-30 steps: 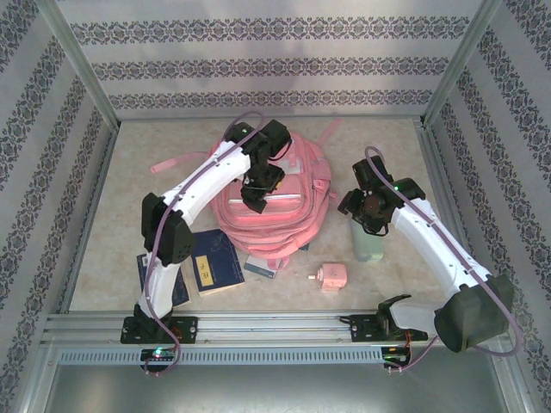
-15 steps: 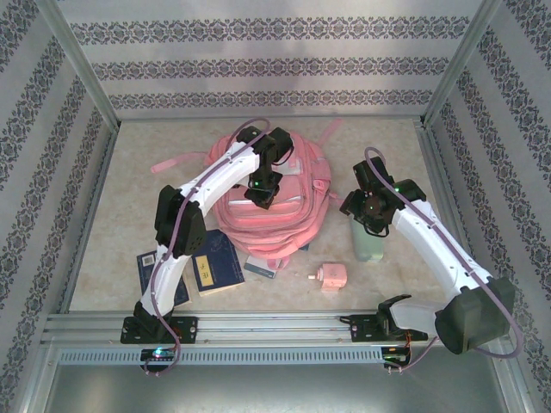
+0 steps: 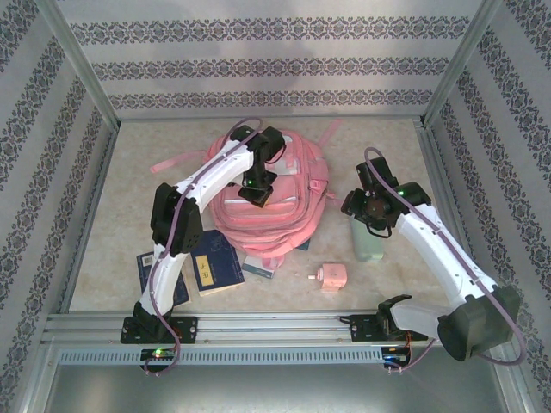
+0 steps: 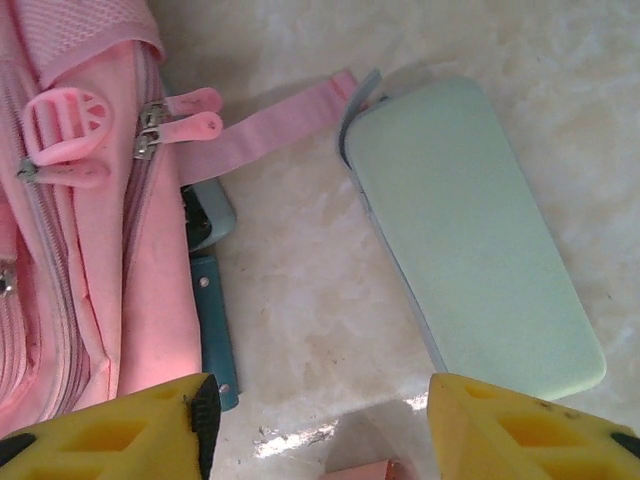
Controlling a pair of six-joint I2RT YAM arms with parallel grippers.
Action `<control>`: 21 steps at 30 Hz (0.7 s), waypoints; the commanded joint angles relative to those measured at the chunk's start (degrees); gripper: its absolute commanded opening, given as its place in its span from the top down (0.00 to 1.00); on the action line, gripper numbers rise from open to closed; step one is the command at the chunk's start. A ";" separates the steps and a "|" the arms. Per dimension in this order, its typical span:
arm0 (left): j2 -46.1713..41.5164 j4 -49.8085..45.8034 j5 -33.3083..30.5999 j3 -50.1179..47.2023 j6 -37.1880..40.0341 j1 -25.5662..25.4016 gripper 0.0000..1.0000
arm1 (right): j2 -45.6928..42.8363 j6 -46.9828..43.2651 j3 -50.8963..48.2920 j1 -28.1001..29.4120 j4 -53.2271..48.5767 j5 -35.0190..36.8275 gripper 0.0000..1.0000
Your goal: Pack the student bag
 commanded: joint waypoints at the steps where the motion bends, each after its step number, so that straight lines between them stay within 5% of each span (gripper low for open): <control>1: -2.63 -7.02 -1.04 2.71 8.36 3.40 1.00 | -1.41 -6.47 0.48 1.09 2.60 -4.09 0.38; 5: 0.14 -15.81 -4.47 15.65 17.85 5.00 1.00 | -3.65 -13.29 -1.51 2.29 11.33 -12.88 0.40; 8: 1.77 -21.76 -7.80 23.54 24.02 5.54 1.00 | -7.27 -17.11 -5.85 5.36 21.62 -12.49 0.44; 12: -0.35 -22.76 -9.95 22.49 29.22 6.16 1.00 | -12.57 -32.63 -13.81 9.31 35.88 -14.26 0.46; 16: -1.55 -22.25 -10.03 22.06 32.22 7.04 1.00 | -10.23 -45.62 -14.59 9.58 33.36 -15.20 0.50; 21: -1.76 -21.96 -9.58 21.85 35.52 7.48 1.00 | -5.31 -50.79 -16.40 8.98 32.34 -18.46 0.58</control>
